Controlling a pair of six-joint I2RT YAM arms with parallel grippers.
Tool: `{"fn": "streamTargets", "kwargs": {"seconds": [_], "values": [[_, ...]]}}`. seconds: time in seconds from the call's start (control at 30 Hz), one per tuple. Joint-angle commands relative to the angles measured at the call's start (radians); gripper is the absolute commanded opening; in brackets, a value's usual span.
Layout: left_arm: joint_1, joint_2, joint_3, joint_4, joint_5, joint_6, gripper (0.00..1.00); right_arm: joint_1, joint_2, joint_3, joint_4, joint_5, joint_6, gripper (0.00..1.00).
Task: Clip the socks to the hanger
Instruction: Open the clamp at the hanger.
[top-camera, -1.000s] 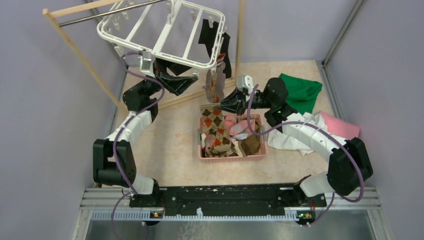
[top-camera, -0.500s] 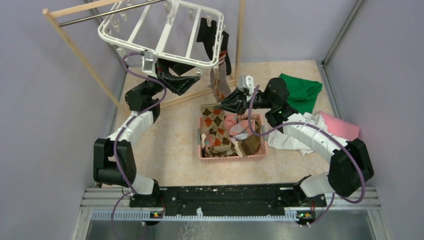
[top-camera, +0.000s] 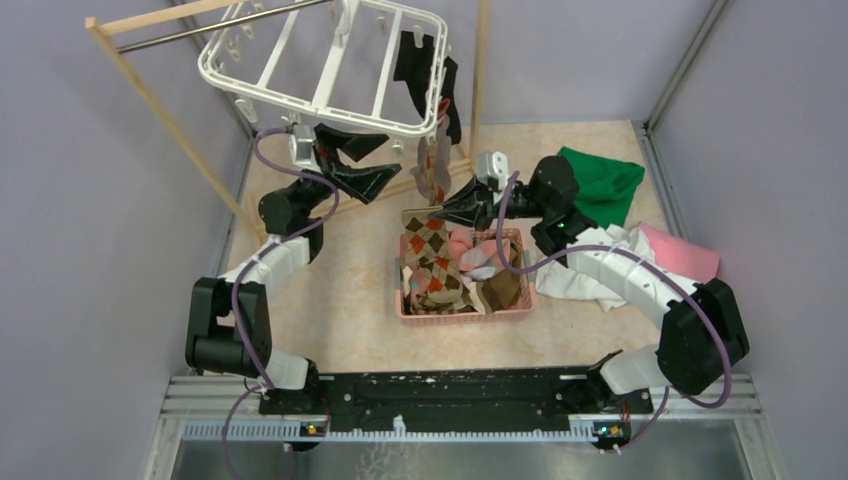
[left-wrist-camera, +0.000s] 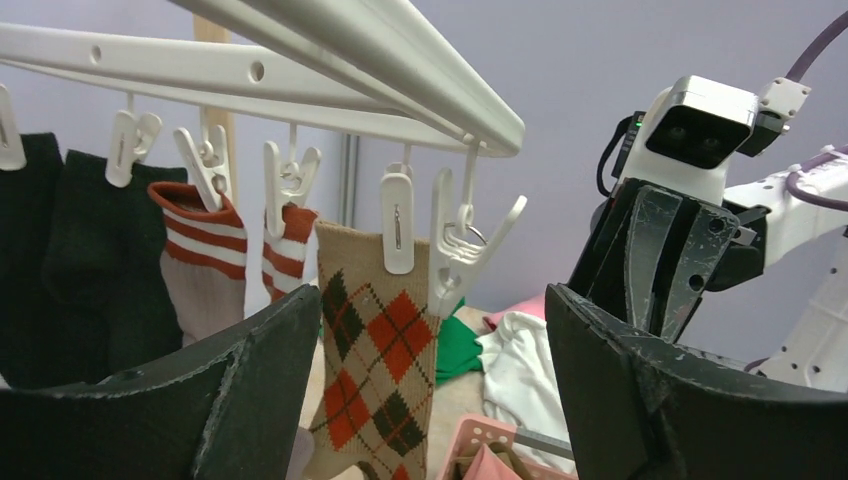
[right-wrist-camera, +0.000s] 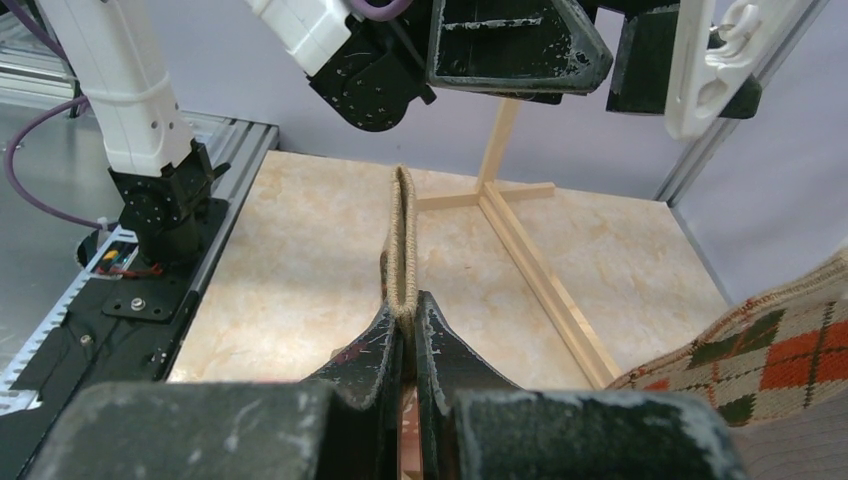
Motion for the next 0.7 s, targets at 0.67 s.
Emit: {"fn": "streamTargets", "kwargs": {"seconds": [0.67], "values": [[-0.027, 0.054, 0.186, 0.324, 0.045, -0.021, 0.77, 0.006, -0.057, -0.021, 0.02, 0.007, -0.029, 0.0]]}}
